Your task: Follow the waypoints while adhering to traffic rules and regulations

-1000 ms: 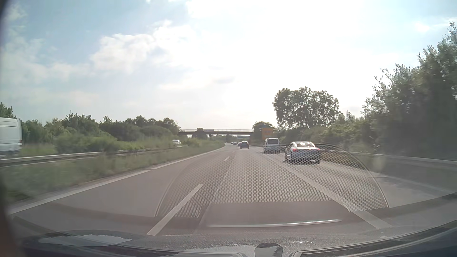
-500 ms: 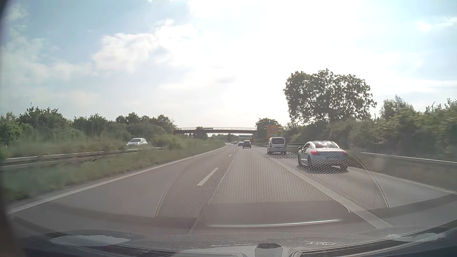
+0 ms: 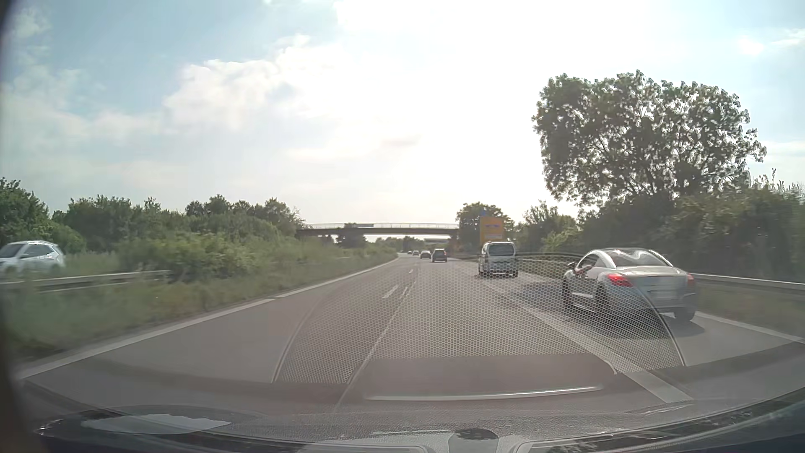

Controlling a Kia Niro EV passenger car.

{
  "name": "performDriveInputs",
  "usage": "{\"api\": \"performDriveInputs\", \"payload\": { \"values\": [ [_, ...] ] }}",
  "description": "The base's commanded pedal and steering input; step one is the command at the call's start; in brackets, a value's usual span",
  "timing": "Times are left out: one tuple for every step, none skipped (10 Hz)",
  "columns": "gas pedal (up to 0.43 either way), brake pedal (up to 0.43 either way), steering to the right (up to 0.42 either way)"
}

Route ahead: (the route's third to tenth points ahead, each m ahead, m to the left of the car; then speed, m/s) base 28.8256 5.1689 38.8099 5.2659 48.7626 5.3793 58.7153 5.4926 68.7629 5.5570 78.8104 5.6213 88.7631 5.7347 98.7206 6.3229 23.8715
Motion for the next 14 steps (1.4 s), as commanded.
{"api": "performDriveInputs", "payload": {
  "values": [
    [0.157,0.0,-0.005],
    [0.157,0.0,-0.004],
    [0.157,0.0,-0.004],
    [0.157,0.0,-0.003],
    [0.157,0.0,-0.003],
    [0.157,0.0,-0.002],
    [0.157,0.0,-0.002],
    [0.177,0.0,-0.002],
    [0.22,0.0,-0.002],
    [0.228,0.0,-0.002],
    [0.248,0.0,-0.002],
    [0.248,0.0,-0.002],
    [0.248,0.0,-0.002],
    [0.248,0.0,-0.002]
  ]
}}
